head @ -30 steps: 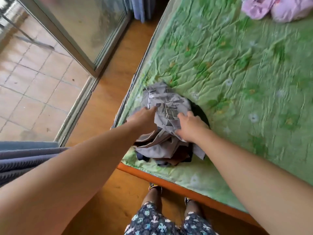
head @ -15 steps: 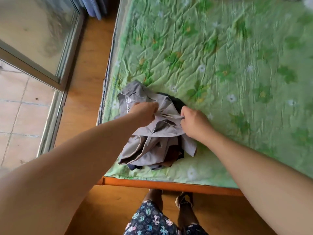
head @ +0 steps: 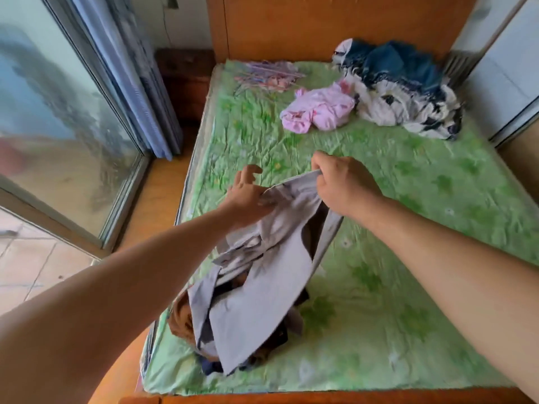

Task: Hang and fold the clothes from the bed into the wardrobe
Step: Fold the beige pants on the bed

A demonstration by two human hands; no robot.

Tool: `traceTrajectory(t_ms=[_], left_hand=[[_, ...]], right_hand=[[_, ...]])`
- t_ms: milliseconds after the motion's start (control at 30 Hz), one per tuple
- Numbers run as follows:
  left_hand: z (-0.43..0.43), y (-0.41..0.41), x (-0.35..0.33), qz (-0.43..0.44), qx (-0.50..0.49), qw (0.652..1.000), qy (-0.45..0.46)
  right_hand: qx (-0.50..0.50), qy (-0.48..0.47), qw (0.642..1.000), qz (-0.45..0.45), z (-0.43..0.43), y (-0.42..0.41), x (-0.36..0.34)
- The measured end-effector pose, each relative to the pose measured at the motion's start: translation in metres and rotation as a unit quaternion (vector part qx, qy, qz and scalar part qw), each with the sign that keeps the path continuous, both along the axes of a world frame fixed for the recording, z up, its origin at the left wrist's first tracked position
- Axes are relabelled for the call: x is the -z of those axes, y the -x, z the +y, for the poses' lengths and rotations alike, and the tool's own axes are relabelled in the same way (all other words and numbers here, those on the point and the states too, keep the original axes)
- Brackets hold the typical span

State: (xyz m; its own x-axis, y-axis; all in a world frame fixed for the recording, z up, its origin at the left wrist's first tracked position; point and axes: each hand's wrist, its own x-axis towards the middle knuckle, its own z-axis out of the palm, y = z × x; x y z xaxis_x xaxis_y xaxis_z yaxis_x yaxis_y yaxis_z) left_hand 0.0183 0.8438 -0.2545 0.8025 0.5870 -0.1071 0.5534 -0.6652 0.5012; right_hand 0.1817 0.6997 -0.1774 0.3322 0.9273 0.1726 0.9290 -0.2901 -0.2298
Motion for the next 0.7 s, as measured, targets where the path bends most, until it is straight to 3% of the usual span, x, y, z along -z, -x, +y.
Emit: traceTrajectory(t_ms=[167, 333, 467, 600, 700], left_hand=[[-0.023, -0.048, -0.061, -0.039, -0.030, 0.997, 0.052], [-0.056, -0.096, -0.123, -0.121, -0.051, 0.991, -0.026], [-0.079, -0.133, -0.175, -0.190, -0.034, 0.979, -0.066], [-0.098, -0.167, -0.220, -0.201, -0.017, 0.973, -0.113], [-0.115, -0.185, -0.242, -0.187, -0.014, 0.972, -0.143]], right_hand=[[-0.014, -0.047, 0.997, -0.053, -0.025, -0.051, -0.067], [-0.001, -0.073, 0.995, -0.072, -0.062, -0.124, -0.108], [-0.066, -0.085, 0.991, -0.083, -0.083, -0.170, -0.135], [-0.086, 0.019, 0.969, -0.232, -0.094, -0.200, -0.153], [-0.035, 0.018, 0.956, -0.290, -0.100, -0.207, -0.157]])
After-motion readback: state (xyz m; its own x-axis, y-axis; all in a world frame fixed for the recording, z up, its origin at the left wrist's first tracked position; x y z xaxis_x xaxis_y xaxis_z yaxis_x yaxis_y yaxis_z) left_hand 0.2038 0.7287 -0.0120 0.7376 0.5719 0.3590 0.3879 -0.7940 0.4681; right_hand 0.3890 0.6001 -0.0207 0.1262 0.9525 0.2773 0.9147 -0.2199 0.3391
